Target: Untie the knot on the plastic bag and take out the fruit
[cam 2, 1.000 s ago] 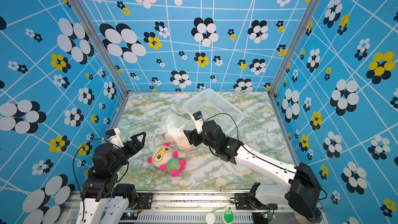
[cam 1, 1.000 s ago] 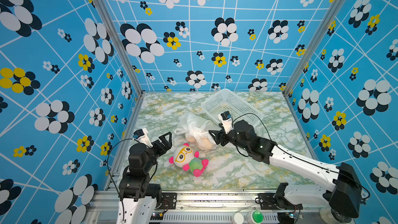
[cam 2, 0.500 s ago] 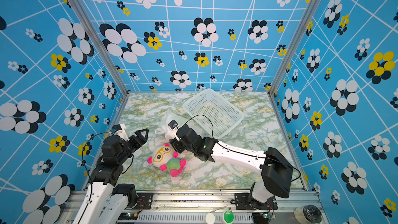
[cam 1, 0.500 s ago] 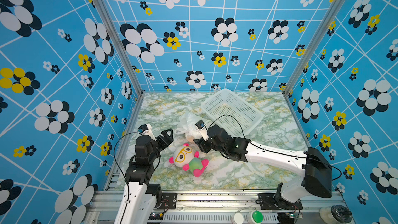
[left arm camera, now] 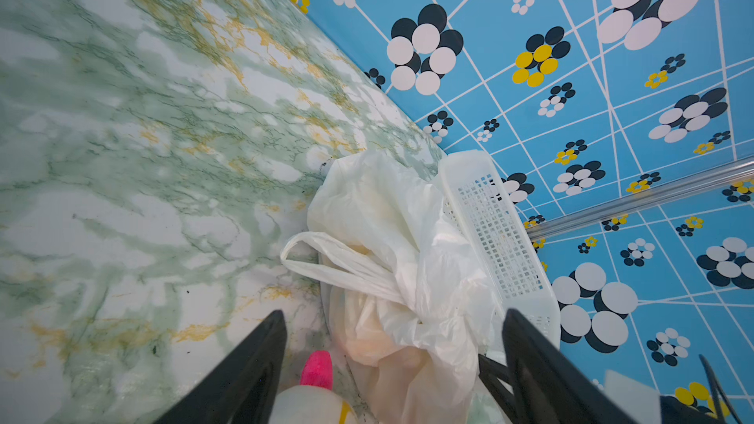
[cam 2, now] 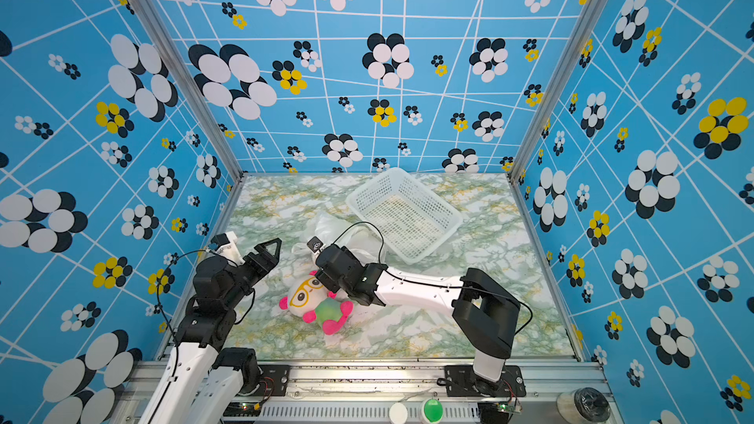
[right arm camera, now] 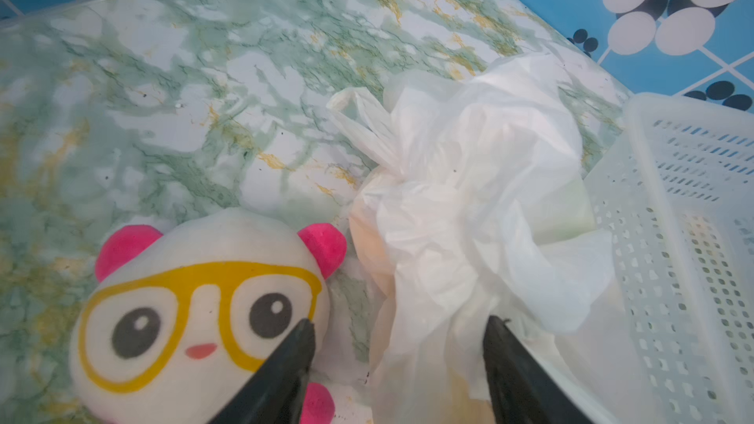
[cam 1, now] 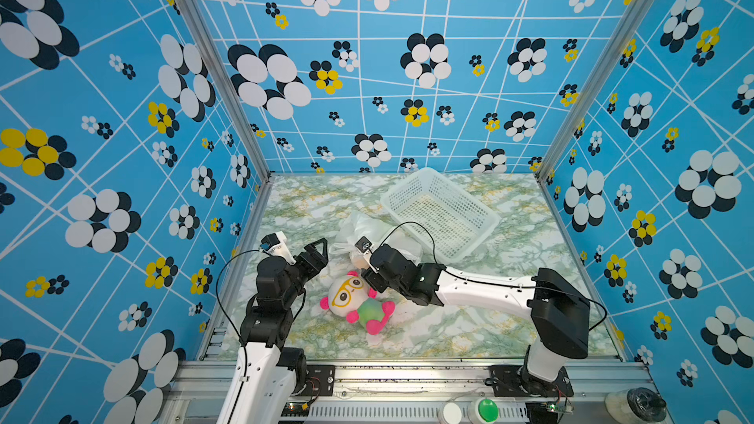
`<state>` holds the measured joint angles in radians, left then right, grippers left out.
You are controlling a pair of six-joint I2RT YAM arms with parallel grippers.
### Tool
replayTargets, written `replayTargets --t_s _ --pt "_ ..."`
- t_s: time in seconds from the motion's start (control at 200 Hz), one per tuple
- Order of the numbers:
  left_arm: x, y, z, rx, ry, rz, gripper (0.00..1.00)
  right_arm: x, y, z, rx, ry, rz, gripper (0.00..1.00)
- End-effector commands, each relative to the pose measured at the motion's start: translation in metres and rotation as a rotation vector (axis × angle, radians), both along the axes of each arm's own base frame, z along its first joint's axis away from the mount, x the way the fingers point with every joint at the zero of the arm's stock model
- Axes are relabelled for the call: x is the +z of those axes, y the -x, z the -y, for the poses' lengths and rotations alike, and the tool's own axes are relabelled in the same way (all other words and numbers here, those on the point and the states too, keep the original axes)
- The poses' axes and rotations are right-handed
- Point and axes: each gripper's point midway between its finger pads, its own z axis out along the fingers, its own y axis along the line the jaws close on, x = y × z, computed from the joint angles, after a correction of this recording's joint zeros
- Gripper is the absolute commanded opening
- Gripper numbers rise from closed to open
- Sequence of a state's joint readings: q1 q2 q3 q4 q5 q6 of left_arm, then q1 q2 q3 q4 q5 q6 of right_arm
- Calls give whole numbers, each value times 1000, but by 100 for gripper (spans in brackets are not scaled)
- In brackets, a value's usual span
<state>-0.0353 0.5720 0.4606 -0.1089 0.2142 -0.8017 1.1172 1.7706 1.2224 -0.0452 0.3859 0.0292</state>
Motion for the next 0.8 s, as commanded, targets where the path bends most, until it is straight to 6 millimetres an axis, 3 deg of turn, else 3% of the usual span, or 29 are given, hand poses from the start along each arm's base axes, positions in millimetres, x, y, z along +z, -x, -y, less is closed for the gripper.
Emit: replayTargets --t_s 0.0,0.11,0.24,0.5,0.795 --pt "9 1 5 -20 15 32 84 11 -12 -1 -47 -10 56 51" --pt "13 3 9 -42 27 44 83 14 -15 5 -76 -18 80 19" --pt "19 5 19 -86 43 60 82 25 -11 11 -74 -77 106 0" --pt "23 1 50 -127 -18 65 82 49 13 19 41 -263 149 0" --pt "13 -15 81 -149 51 -10 81 42 32 18 177 -322 149 0"
